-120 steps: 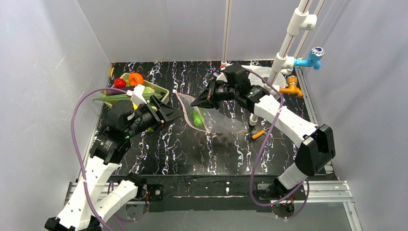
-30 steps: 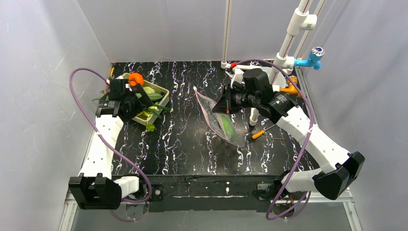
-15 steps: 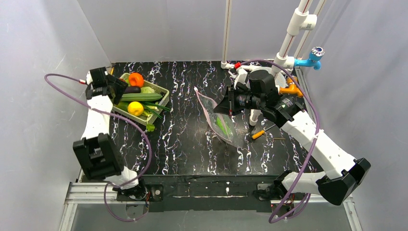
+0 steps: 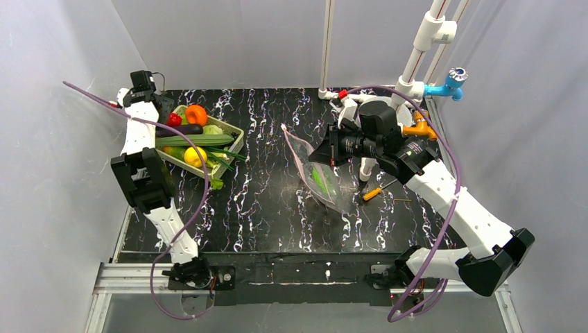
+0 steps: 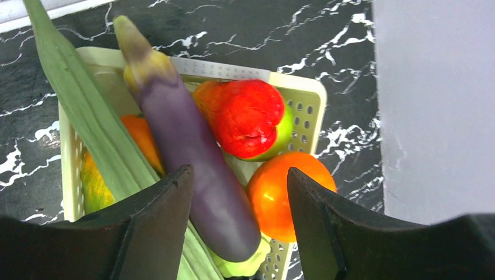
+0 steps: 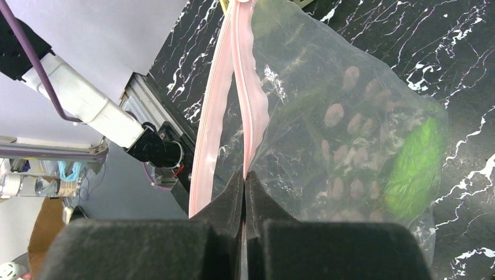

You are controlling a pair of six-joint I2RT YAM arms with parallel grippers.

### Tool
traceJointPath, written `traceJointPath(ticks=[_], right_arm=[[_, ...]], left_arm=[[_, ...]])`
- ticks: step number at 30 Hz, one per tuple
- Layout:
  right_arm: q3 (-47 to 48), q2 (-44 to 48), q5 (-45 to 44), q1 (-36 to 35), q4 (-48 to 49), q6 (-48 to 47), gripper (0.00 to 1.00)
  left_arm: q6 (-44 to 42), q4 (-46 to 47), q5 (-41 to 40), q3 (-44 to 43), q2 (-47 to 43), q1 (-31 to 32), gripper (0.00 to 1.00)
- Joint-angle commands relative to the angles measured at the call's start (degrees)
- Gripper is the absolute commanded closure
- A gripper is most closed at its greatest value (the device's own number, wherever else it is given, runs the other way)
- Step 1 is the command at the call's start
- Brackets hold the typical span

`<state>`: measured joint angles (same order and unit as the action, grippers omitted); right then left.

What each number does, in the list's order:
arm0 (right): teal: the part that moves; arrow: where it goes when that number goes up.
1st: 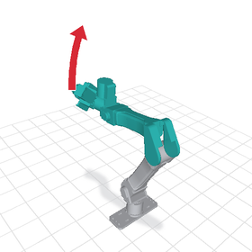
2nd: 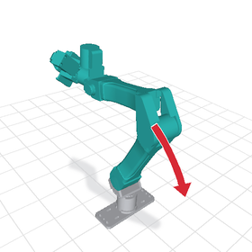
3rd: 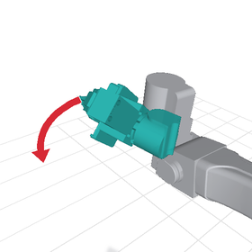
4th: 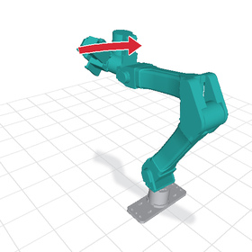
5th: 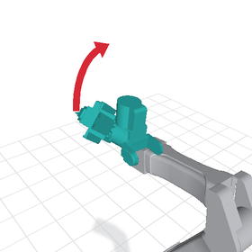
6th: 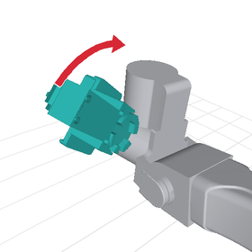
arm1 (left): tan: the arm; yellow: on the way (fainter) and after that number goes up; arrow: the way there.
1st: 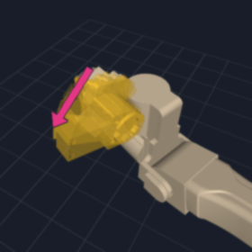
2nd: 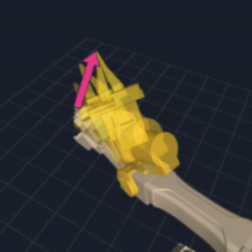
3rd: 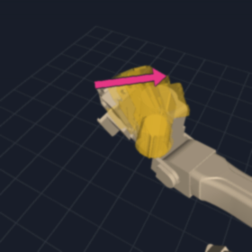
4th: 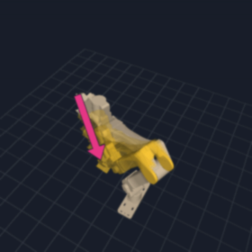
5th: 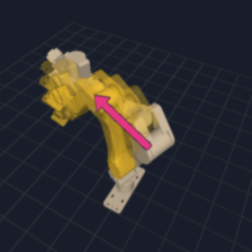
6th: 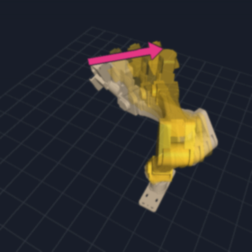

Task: Place the food in the zip-top bag and seal the zipper
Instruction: Pick up the fake vegetable from the bin.

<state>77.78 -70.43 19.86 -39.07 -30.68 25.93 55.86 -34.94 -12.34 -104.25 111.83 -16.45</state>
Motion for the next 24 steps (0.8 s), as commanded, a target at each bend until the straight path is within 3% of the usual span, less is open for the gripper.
traceJointPath(ticks=[1,14,24], right_arm=[[1.3,0.7,-0.7,-0.1,1.3,-1.2,0.99],[3.6,-1.8,-0.3,-0.1,0.5,-1.1,0.99],[3.9,-2.2,-0.5,-0.1,0.4,-0.8,0.99]], left_arm=[[3.9,-9.4,-5.3,-4.2,2.0,-0.3,0.42],[5.6,-8.2,-3.3,-1.2,4.9,-0.8,0.59],[6.3,-8.6,-3.2,-1.3,6.7,-1.0,0.55]])
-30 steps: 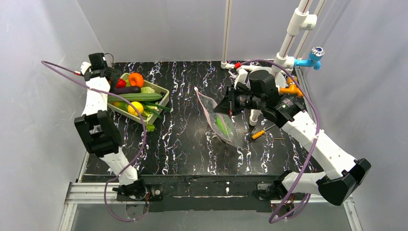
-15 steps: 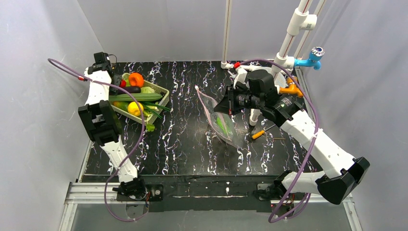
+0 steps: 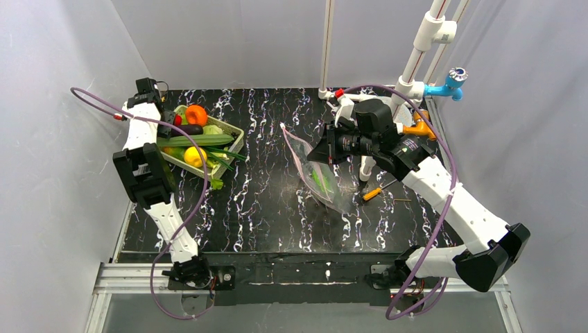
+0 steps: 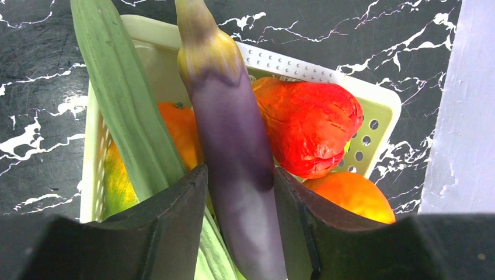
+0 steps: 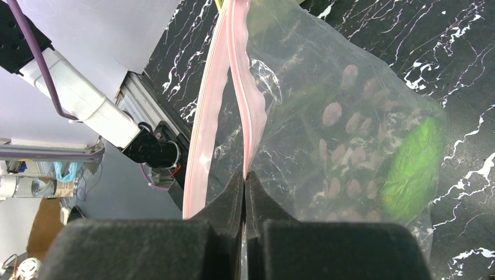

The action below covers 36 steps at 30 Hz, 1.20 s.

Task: Place the food in the zip-top bag and seal the zipper
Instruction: Pick up the fake vegetable from the bin.

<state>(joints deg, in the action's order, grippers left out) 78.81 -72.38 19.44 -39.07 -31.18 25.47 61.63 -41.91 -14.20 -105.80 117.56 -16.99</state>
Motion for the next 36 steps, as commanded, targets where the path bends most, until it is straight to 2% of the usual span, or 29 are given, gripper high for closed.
traceJointPath(ticks=[1,8,20,27,36], right_arm=[[2.8,-0.4,0.0,-0.1,0.9,-0.3,0.99],[3.0,-0.6,0.1,-0.1,0.7,0.0,0.99],[3.2,-0.2,0.5,-0.1,0.9,0.5,0.99],[2.7,0.0,0.9,-0.1,1.5,0.9,0.99],[2.0,-0.8,2.2,-0.1,2.4,2.3,0.99]], left_arm=[[0.6,-1.6,-1.3,0.3,1.1,-0.5,0.53],[1.0,-1.3,1.1,0.7,2.5,-0.8,0.51],[2.0,-2.1,0.0,1.9,-1.8,-0.8,0.69],[2.2,-3.0,0.0,2.7,-7.3,-0.8,0.77],[0.6,-1.3,2.5,6.5,-17.3,-0.9,0.76]])
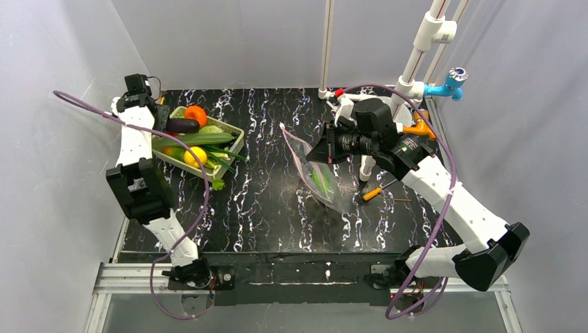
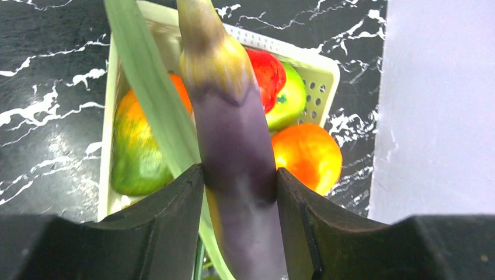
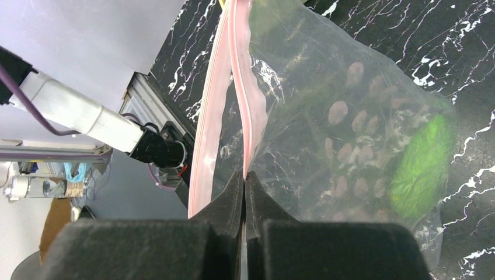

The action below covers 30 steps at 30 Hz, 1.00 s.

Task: Place the food in the zip-top bag and seal the zipper
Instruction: Pick up the fake vegetable from the bin, then place the fake vegetable in the zipper food storage bag.

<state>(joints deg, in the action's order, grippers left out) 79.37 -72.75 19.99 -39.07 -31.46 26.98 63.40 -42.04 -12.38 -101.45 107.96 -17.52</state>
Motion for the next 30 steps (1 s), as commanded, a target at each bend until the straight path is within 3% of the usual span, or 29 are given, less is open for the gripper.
traceJointPath(ticks=[1,7,12,18,21,27,30], right_arm=[[1.4,-0.6,1.8,-0.1,2.7,0.9,0.99],[2.0,-1.2,3.2,-0.1,3.1,2.4,0.99],[2.8,-2.5,5.1,-0.1,3.0,3.8,0.99],[3.3,-3.2,4.6,-0.1,1.8,4.4,0.99],[3.4,-2.9,4.0,-0.1,1.7,5.1,0.99],[6.2,-3.4,4.3,-0.1,0.1,6.0,0.99],[8.0,-3.6,4.9,-0.1,-0.2,6.5,0.99]], left_arm=[[-1.4,-0.6,1.2,3.3,-9.1,-0.3,0.76],[-4.5,5.0,12.0,11.0,-19.4,1.0,0.8],[-12.4,14.1,27.3,18.1,-28.4,8.1,0.79],[-13.0,36.9,46.6,32.8,-41.6,19.2,0.78],[-13.3,46.2,50.9,36.8,-46.4,24.7,0.79],[-19.9,50.0,53.6,39.1,-56.1,29.5,0.78],[-18.7,55.5,53.0,39.3,-57.6,32.5,0.77]])
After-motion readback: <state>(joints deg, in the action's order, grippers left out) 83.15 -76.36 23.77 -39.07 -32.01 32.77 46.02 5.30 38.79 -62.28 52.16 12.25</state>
